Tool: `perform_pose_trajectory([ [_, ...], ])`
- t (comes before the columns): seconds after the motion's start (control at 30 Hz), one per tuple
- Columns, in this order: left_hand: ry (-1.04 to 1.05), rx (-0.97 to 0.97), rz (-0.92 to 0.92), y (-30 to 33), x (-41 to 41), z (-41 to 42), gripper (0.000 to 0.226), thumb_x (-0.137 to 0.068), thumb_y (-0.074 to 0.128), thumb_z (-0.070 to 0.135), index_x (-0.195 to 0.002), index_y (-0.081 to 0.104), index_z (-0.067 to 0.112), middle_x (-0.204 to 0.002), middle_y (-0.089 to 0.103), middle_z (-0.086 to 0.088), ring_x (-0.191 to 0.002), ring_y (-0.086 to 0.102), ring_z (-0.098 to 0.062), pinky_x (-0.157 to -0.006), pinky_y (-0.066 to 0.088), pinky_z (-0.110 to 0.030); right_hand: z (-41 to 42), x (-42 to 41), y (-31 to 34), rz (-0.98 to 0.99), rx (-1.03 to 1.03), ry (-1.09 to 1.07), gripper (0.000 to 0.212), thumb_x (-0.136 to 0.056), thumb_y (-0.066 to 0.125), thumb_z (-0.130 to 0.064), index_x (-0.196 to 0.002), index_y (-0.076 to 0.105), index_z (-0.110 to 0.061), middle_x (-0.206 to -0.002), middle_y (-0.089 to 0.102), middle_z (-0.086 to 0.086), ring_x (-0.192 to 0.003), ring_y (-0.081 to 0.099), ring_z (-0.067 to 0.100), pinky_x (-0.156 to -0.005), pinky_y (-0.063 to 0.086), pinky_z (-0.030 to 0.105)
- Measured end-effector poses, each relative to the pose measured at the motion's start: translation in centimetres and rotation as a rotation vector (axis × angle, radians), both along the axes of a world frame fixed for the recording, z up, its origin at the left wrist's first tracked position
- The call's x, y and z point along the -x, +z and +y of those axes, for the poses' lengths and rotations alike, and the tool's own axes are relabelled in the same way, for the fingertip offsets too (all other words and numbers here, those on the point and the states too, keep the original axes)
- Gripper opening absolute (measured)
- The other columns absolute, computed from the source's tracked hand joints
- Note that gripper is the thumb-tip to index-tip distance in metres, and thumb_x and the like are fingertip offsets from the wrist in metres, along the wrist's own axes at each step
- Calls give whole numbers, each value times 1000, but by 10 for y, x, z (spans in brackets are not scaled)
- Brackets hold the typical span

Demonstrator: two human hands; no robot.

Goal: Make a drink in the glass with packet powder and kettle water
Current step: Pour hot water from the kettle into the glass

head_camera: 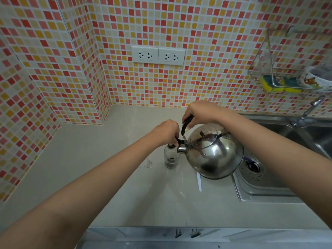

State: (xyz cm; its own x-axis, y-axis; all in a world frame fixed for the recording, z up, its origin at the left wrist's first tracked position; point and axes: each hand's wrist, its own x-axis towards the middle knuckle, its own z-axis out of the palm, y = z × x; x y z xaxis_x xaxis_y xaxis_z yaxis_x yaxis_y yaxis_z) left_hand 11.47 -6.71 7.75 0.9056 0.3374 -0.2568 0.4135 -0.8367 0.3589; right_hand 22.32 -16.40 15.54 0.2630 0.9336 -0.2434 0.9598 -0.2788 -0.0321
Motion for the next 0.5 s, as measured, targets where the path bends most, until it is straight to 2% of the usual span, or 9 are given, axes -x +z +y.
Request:
perform_pose_trajectory([
  [0.2,10,12,-5,-1,0,2,37,-75,81,22,-109,74,8,-107,72,-9,-96,66,-26,-70,49,-29,2,-1,0,-3,9,7,26,-77,75,-36,-101,74,-27,-92,74,-7,-85,65,17,-73,53,38],
  [0.33,8,6,-2,-2,0,2,38,-75,81,23,-109,73,8,-107,72,-10,-96,66,-26,-75,52,-32,4,-1,0,-1,15,15,25,-77,74,-35,-100,74,-26,-92,74,-6,-85,65,17,-74,54,40],
  [0.5,9,5,-20,-5,0,3,36,-75,81,23,-107,74,8,-105,73,-9,-93,67,-26,-73,52,-31,6,-1,1,-8,37,30,25,-78,74,-34,-101,74,-24,-91,75,-5,-85,66,18,-75,55,41],
])
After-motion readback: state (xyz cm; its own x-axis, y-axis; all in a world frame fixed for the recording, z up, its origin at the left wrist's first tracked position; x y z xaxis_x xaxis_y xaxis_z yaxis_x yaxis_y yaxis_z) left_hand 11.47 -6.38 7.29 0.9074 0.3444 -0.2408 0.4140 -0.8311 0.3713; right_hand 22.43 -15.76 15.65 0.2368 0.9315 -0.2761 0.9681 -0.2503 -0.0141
